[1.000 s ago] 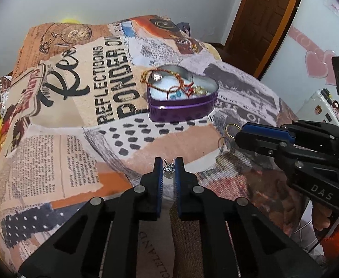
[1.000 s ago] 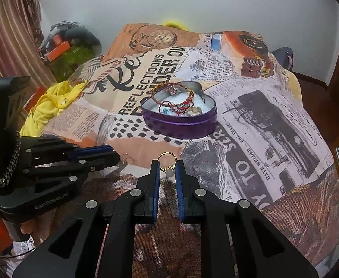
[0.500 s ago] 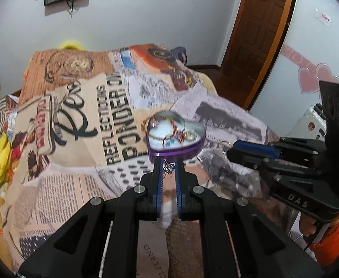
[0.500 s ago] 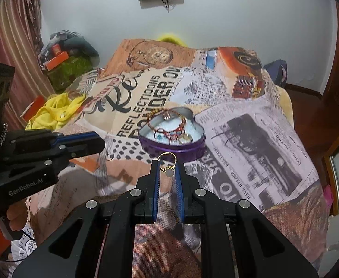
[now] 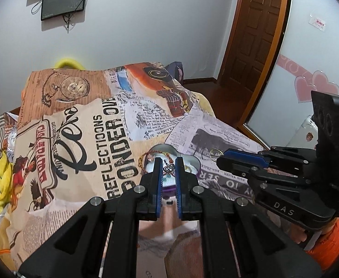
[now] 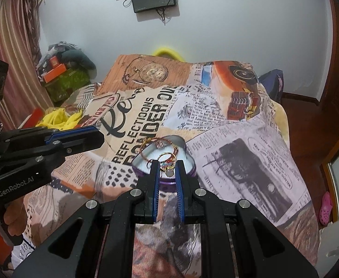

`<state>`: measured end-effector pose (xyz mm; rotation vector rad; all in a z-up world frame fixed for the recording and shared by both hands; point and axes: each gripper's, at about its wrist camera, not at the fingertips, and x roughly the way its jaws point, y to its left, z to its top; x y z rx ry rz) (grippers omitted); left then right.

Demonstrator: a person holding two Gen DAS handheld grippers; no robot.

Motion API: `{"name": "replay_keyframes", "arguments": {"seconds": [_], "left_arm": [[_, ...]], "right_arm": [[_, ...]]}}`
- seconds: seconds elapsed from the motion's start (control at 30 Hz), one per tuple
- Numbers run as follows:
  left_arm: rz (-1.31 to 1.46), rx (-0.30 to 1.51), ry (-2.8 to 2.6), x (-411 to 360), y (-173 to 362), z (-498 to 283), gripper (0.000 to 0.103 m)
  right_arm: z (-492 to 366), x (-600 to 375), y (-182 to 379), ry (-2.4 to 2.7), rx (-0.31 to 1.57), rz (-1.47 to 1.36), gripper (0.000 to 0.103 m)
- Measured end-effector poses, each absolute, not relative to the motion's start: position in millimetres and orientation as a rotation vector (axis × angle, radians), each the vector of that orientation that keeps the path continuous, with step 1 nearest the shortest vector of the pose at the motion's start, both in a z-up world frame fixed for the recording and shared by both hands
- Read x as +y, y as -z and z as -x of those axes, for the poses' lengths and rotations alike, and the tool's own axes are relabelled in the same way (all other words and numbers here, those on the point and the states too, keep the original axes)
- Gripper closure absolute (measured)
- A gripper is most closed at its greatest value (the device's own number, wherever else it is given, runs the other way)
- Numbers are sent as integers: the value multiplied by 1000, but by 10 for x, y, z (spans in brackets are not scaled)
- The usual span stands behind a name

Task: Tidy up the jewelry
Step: 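Carry both earrings over the purple heart tin, then lower the earrings into the tin and open both tools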

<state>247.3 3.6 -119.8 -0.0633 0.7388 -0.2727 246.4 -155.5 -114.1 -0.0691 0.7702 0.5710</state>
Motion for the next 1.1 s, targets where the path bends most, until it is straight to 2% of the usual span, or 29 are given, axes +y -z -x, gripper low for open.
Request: {"name": "replay_keyframes", "arguments": {"seconds": [1.1], "left_arm": [[91,901,309,-84,1854,-3132,95]], "right_arm": [[-2939,-1379,1580,-602,903,89,91]]}}
